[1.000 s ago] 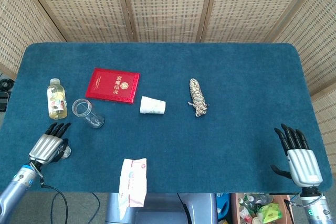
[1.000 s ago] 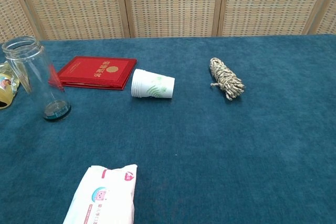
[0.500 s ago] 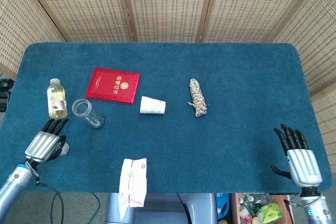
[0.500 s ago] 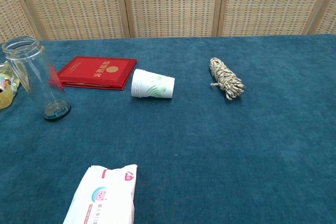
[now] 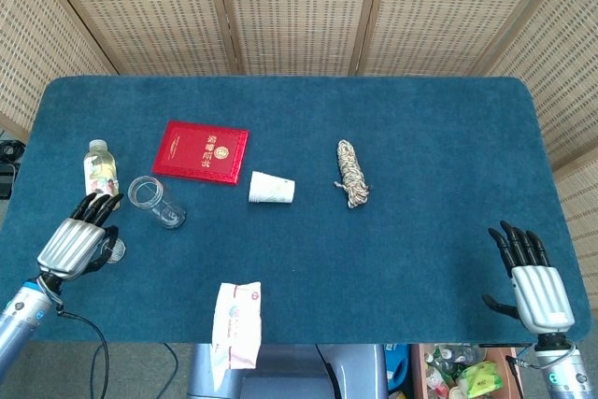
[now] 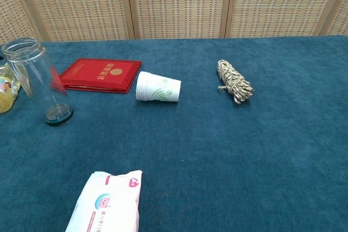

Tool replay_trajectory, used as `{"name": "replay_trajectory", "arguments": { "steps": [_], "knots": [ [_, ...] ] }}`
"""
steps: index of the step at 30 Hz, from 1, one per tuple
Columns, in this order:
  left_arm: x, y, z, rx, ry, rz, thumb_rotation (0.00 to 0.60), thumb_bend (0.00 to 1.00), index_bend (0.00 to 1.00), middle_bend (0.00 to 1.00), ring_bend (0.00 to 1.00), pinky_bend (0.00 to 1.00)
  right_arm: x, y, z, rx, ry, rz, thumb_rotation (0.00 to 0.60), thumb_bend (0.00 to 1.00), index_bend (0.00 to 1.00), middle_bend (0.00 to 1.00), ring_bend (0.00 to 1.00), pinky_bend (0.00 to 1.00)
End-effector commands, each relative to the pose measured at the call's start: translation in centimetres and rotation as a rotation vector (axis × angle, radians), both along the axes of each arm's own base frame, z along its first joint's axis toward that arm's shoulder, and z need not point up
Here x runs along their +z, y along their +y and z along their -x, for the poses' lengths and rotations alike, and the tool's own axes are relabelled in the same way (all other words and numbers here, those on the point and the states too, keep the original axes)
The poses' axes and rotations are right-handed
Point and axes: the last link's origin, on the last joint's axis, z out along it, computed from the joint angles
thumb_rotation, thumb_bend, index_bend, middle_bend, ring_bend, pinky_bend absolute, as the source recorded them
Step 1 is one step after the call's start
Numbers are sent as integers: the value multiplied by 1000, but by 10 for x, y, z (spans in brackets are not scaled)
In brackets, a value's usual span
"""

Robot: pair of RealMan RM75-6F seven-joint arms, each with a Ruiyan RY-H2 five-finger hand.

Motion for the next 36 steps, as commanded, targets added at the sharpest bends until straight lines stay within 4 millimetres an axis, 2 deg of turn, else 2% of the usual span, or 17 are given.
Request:
{"name": "replay_trajectory", "arguments": {
  "steps": [1, 16, 28, 36],
  "knots": [
    [16, 10, -17, -30, -8, -28, 600, 412, 606, 0, 0, 0, 0, 0, 0, 0, 0, -1, 600, 0, 3, 0, 0, 0],
    [56, 33, -69, -71, -62, -80, 600, 412, 606, 0, 0, 0, -1, 0, -1, 6, -1, -3, 600, 0, 3, 0, 0, 0],
    [61, 55, -96, -85, -42, -85, 600, 413, 613, 0, 0, 0, -4, 0, -1, 9, 6, -19, 600, 0, 3, 0, 0, 0],
    [54, 77, -106, -44, -23, -77, 600, 413, 613, 0, 0, 0, -6, 0, -1, 7, 7, -26, 600, 0, 3, 0, 0, 0]
  ]
}}
